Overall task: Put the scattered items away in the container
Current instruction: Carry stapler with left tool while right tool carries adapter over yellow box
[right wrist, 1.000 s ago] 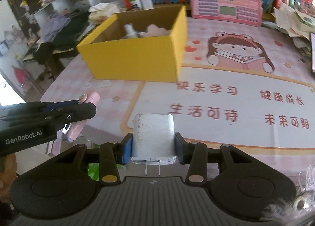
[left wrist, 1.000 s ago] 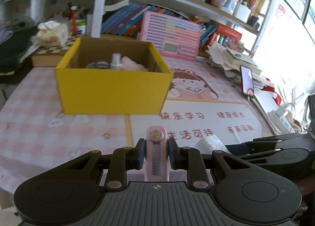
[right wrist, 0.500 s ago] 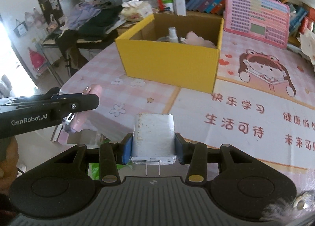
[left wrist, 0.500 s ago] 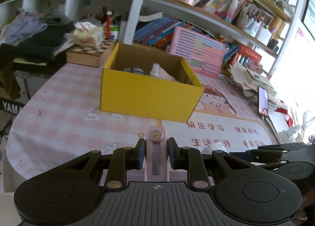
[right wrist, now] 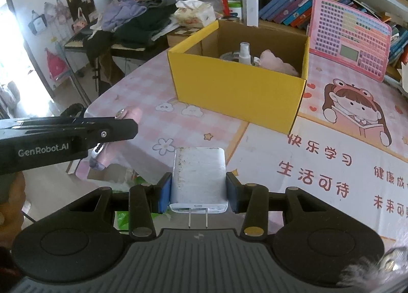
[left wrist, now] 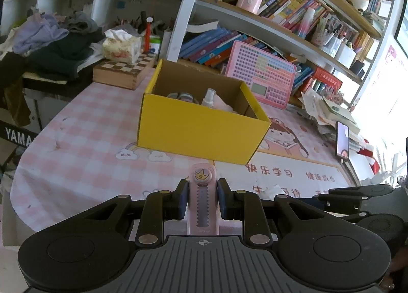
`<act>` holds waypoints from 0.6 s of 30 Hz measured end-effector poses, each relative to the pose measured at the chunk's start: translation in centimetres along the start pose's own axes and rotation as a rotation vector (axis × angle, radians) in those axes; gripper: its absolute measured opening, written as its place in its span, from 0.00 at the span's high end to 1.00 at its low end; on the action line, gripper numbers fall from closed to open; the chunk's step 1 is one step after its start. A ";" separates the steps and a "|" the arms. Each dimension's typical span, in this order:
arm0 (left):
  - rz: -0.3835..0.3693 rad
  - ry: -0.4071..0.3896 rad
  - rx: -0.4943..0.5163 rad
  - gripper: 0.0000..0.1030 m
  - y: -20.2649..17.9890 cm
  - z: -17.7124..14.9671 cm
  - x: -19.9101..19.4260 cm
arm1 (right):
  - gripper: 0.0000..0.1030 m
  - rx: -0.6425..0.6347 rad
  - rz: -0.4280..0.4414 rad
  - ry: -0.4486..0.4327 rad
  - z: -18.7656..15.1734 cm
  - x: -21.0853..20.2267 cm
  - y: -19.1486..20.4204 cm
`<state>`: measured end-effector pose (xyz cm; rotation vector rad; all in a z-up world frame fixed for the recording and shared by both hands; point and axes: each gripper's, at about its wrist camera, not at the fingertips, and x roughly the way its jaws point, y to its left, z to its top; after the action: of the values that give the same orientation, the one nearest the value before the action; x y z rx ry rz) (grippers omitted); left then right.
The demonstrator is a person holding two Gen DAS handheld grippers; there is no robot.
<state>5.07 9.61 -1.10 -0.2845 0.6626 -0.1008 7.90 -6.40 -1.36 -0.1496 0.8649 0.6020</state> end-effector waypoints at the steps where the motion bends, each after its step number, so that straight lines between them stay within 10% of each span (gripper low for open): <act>1: -0.001 0.002 0.000 0.78 0.0 0.1 0.2 | 0.60 -0.004 0.000 0.000 0.1 0.1 -0.1; 18: 0.001 -0.103 0.062 0.78 -0.8 8.1 5.2 | 0.60 0.013 -0.025 -0.142 9.4 2.2 -5.9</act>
<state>14.18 9.70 2.09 -0.2280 0.5560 -0.1045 18.50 -6.91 2.39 -0.1046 0.7282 0.5761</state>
